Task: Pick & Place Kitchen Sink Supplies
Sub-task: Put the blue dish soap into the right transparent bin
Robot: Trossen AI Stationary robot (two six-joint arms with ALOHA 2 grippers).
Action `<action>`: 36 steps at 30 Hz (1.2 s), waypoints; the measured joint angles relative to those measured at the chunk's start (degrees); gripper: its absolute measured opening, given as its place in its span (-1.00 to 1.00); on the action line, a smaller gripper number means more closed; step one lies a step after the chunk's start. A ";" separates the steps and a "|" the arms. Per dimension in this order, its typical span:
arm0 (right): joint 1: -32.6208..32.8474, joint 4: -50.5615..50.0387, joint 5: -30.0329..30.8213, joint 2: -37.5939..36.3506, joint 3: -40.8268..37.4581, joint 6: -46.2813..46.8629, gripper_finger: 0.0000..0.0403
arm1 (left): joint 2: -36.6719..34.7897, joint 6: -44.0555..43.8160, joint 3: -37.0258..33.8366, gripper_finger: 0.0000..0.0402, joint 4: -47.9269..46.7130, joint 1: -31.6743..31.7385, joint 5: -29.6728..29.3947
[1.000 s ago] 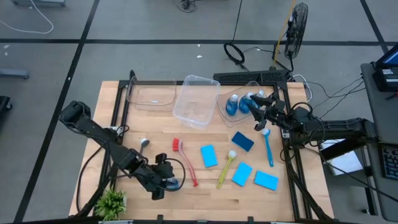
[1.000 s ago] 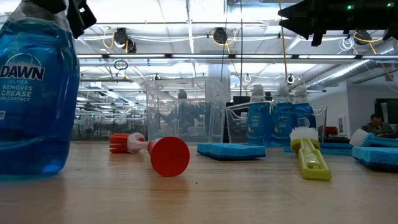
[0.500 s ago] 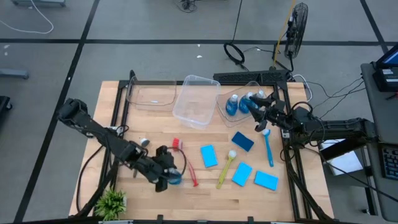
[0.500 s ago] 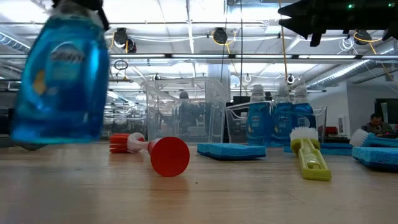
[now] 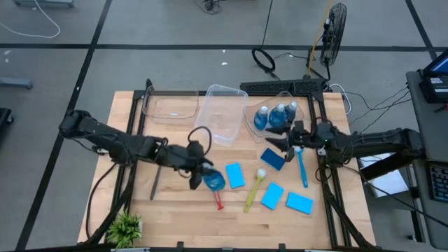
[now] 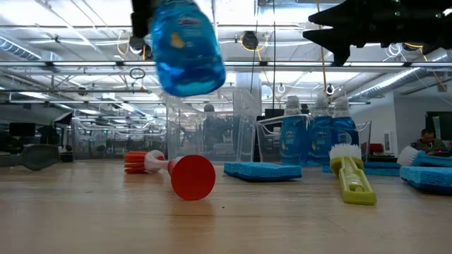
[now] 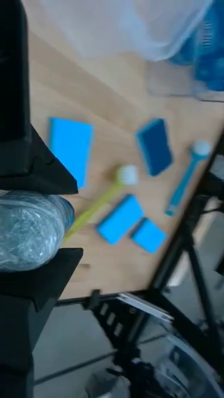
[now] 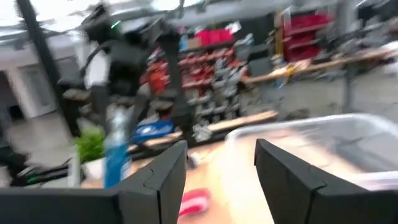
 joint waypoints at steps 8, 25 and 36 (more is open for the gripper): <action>3.04 -4.01 -3.45 5.80 5.10 3.72 -0.06 | 0.70 5.71 4.42 -0.32 2.62 6.87 1.67; 2.99 -12.08 -12.39 17.04 18.96 7.73 0.32 | 14.93 17.85 23.84 -0.32 -4.71 10.92 6.07; 2.95 -8.68 -16.53 21.36 19.64 10.84 0.37 | 15.93 17.88 25.38 -0.33 -4.74 10.92 5.94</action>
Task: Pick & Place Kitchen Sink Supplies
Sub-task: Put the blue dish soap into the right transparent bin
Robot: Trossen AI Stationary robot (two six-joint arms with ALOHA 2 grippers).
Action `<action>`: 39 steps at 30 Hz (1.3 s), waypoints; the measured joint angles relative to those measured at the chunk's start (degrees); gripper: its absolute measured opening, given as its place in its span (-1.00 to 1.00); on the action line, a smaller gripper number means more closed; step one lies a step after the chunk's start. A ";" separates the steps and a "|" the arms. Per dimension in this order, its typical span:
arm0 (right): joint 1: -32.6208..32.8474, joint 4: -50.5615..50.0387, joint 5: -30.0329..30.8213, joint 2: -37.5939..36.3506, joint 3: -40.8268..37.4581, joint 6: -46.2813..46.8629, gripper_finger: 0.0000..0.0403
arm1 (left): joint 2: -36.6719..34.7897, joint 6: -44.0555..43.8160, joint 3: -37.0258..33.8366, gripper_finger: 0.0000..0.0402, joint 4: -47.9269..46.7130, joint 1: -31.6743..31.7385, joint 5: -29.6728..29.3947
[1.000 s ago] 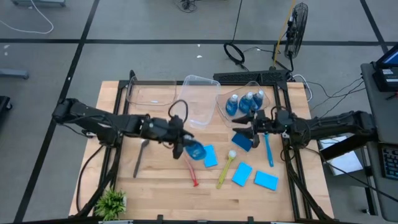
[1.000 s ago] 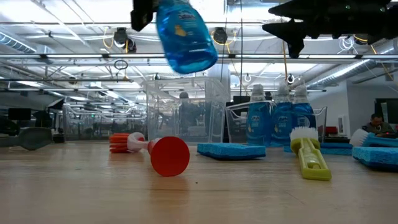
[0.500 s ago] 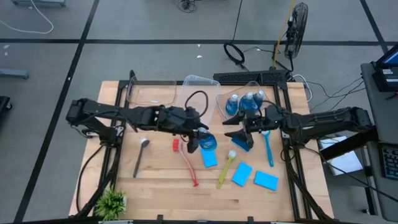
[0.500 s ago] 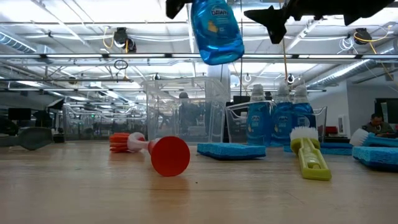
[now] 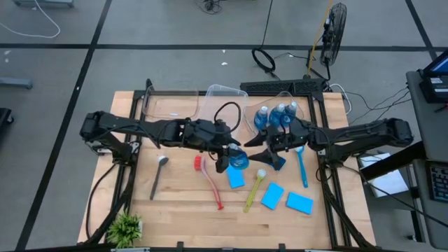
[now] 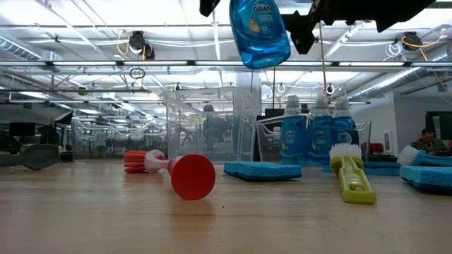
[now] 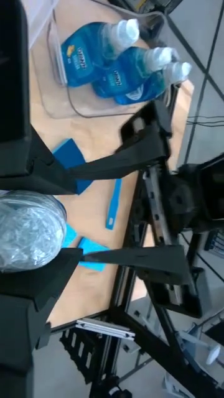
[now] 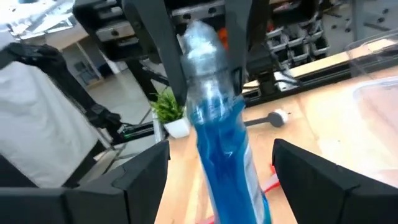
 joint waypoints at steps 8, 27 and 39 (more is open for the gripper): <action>0.00 4.21 -0.58 3.31 1.03 1.41 0.37 | 0.12 -0.01 -0.02 -0.33 0.61 0.23 0.37; 0.00 -3.53 -5.74 10.13 10.23 -1.65 0.34 | 0.56 0.15 -0.09 -0.33 0.99 0.22 0.88; -0.02 -3.48 -5.76 10.08 10.23 -1.59 -0.12 | 0.66 -0.09 -0.09 -0.33 2.16 0.17 1.41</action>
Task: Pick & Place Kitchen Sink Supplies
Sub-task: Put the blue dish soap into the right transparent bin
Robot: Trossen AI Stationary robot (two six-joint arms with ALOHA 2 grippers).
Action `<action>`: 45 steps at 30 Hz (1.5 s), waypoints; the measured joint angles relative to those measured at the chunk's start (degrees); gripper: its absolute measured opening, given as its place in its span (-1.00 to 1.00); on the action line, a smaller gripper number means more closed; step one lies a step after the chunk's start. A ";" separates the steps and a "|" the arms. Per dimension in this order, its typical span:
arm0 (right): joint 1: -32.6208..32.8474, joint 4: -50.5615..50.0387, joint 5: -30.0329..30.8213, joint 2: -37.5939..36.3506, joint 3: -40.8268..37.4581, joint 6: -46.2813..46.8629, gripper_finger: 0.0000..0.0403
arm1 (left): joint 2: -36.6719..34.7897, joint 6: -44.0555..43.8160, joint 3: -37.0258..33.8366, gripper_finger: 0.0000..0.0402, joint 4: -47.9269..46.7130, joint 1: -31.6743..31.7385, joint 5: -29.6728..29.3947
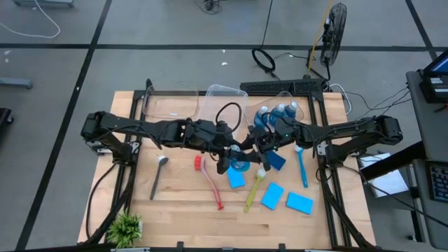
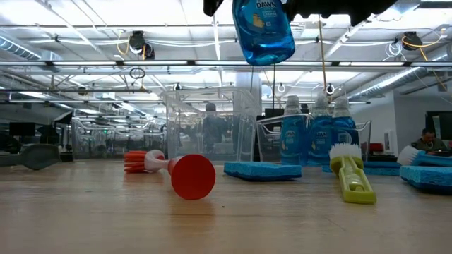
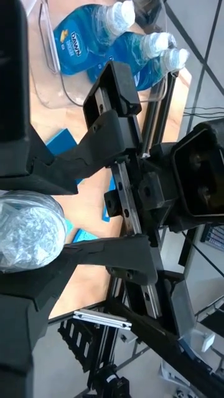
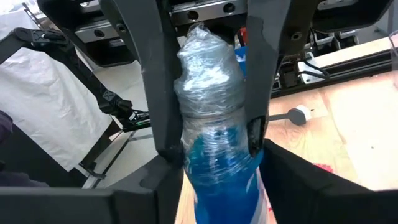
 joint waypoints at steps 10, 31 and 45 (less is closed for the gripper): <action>0.02 0.00 0.12 0.00 0.00 0.12 -0.26 | 0.11 0.23 0.00 -0.33 0.00 0.03 0.02; 0.02 -5.88 6.72 -1.93 -0.02 -3.37 -0.32 | -7.23 2.85 0.00 0.66 -1.82 1.18 -10.01; -0.04 -18.79 35.94 -14.66 -0.02 -13.80 -0.32 | -11.86 -0.70 0.00 0.59 -20.14 1.84 -10.95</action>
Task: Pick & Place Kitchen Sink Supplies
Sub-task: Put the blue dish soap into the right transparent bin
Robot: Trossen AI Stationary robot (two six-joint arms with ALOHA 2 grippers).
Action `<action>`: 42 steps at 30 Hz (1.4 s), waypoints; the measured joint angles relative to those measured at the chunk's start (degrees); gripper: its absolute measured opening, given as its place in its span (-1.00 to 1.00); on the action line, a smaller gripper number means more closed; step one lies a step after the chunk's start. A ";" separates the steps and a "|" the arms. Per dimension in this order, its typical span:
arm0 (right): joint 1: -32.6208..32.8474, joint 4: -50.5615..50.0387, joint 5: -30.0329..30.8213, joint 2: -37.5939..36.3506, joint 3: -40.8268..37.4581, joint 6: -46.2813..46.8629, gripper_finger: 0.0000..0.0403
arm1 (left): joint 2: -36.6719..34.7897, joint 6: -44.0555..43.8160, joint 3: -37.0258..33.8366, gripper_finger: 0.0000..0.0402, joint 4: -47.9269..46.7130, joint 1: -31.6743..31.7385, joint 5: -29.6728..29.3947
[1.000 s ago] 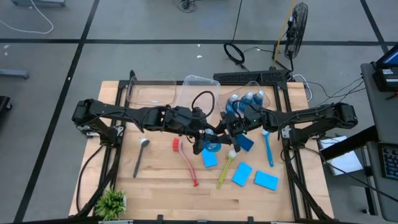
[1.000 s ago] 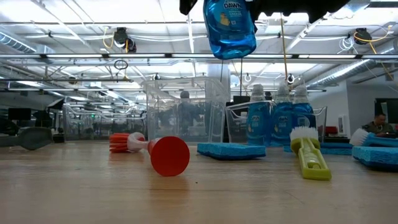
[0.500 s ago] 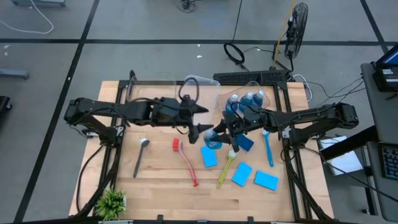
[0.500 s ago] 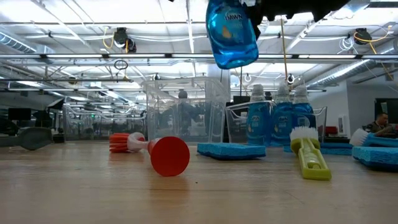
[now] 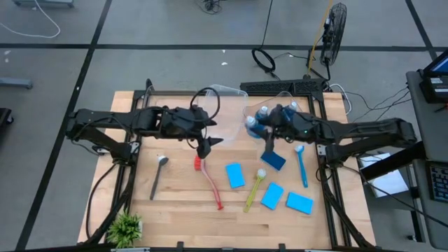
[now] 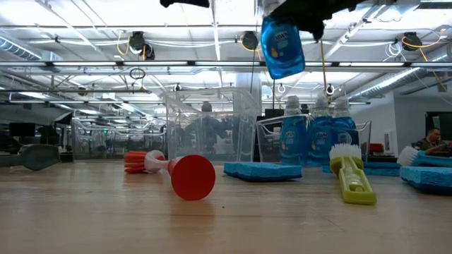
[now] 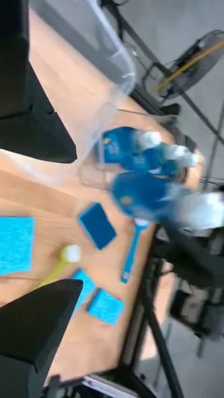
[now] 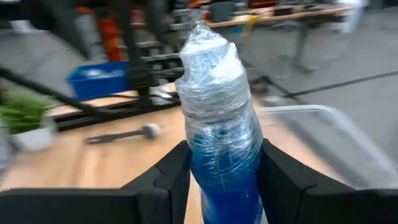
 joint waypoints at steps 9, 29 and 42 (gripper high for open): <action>-0.03 -6.36 12.31 -4.03 -0.50 -0.28 -0.32 | 0.07 -0.96 -0.02 0.63 -4.26 0.04 -0.04; -5.30 32.64 11.79 -6.22 -26.25 4.20 -0.31 | -3.34 -7.24 -12.67 0.58 0.56 0.20 0.72; -8.71 42.66 7.26 -0.44 -30.51 5.66 -0.29 | -4.09 -5.61 -14.21 0.56 2.45 0.48 1.79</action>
